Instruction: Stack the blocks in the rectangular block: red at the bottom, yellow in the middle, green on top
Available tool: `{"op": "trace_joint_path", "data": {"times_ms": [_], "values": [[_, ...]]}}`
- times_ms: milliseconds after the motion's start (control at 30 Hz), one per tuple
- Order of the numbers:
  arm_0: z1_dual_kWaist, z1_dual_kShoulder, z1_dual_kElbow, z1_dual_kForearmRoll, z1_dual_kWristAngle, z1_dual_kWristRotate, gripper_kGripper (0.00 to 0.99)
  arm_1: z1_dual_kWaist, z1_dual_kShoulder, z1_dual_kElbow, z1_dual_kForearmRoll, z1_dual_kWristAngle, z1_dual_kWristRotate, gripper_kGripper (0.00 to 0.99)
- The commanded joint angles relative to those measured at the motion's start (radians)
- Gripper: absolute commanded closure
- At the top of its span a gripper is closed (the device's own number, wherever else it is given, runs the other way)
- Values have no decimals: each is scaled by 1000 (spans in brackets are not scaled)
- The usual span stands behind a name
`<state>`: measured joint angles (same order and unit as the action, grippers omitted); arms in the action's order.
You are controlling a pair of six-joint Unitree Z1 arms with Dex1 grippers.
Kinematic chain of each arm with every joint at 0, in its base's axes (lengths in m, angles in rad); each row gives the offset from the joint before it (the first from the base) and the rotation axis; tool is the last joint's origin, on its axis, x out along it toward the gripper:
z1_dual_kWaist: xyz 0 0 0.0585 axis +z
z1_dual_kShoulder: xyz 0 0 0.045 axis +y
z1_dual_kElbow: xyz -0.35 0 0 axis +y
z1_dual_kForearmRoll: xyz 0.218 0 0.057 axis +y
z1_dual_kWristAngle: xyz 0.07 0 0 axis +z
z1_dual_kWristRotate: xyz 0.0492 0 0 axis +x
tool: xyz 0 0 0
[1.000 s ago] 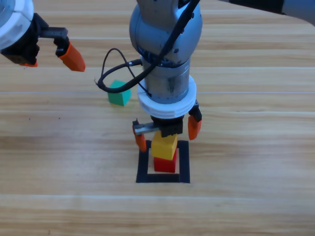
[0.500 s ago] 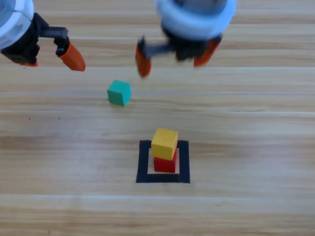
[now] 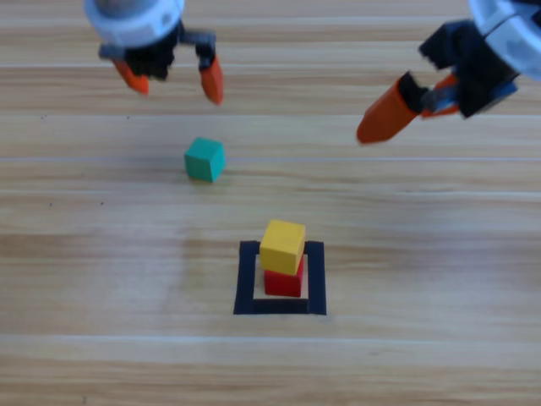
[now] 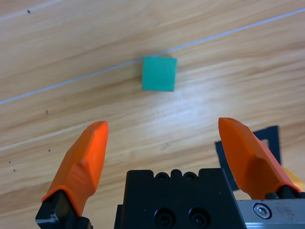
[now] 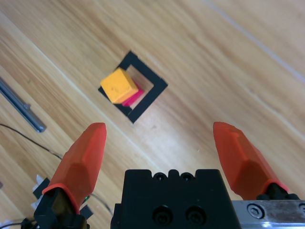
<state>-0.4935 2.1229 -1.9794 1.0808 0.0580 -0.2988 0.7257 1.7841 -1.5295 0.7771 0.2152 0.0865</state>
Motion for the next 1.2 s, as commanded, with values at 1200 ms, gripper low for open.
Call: {"op": "trace_joint_path", "data": {"times_ms": [1200], "values": [[-53, 410, -216, 77, 72, -42, 28, -46, -203, 384, -288, 50, -156, 0]]}}
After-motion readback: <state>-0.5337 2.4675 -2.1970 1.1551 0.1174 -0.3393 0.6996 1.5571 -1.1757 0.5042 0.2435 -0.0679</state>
